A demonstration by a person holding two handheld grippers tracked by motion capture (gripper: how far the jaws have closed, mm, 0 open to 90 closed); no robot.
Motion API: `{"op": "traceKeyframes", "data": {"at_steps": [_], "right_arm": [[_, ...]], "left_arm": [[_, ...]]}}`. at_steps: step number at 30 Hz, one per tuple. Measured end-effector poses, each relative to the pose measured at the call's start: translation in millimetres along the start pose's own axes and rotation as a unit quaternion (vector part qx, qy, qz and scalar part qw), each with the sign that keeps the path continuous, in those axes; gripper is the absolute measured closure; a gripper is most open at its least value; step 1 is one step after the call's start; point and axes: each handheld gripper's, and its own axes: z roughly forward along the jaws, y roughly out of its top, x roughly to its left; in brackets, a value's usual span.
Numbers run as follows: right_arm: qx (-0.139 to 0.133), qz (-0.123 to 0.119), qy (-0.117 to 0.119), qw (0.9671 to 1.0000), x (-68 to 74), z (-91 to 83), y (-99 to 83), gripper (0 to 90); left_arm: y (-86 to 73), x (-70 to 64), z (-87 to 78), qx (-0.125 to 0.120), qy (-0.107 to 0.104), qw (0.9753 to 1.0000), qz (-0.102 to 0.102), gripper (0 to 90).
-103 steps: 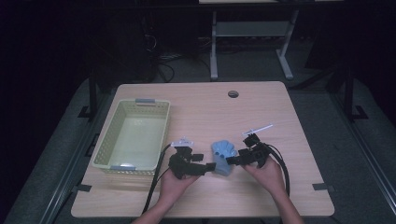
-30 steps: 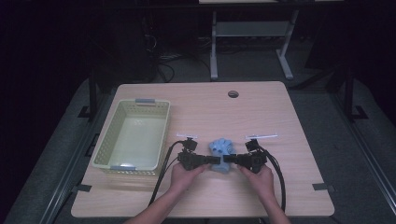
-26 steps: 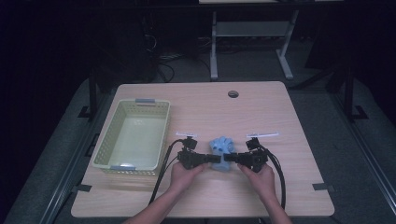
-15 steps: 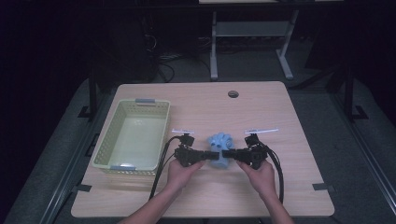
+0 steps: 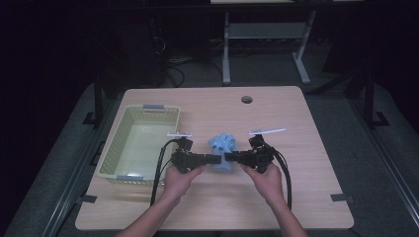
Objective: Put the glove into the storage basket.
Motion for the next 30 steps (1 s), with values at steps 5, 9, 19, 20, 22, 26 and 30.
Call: {"op": "traceKeyframes", "data": {"at_steps": [5, 9, 19, 20, 22, 26, 30], "right_arm": [[0.003, -0.004, 0.003, 1.0, 5.5, 4.9, 7.6, 79.1], [0.003, -0.008, 0.006, 0.9999, 9.6, 8.2, 13.3, 79.1], [0.005, -0.017, 0.012, 0.9998, 20.6, 15.1, 24.9, 79.0], [0.005, -0.017, 0.014, 0.9997, 20.8, 15.6, 25.8, 79.1], [0.004, -0.017, 0.017, 0.9997, 21.7, 16.6, 27.6, 79.1], [0.007, -0.024, 0.016, 0.9995, 26.4, 18.2, 33.2, 79.1], [0.008, -0.032, 0.021, 0.9993, 30.2, 20.3, 37.8, 79.2]], "left_arm": [[3.4, 1.0, -8.3, -0.005, 0.002, 1.0, -0.001, 72.0], [4.7, 2.4, -13.7, -0.009, 0.0, 1.0, 0.0, 72.0], [10.2, 3.7, -31.0, -0.018, 0.003, 0.9998, 0.003, 72.0], [10.8, 3.8, -32.3, -0.019, 0.003, 0.9998, 0.005, 72.0], [12.1, 4.2, -35.1, -0.022, 0.001, 0.9997, 0.007, 72.0], [12.5, 5.3, -41.0, -0.028, -0.001, 0.9996, 0.006, 72.0], [13.3, 5.5, -46.2, -0.033, 0.0, 0.9994, 0.006, 72.0]]}}
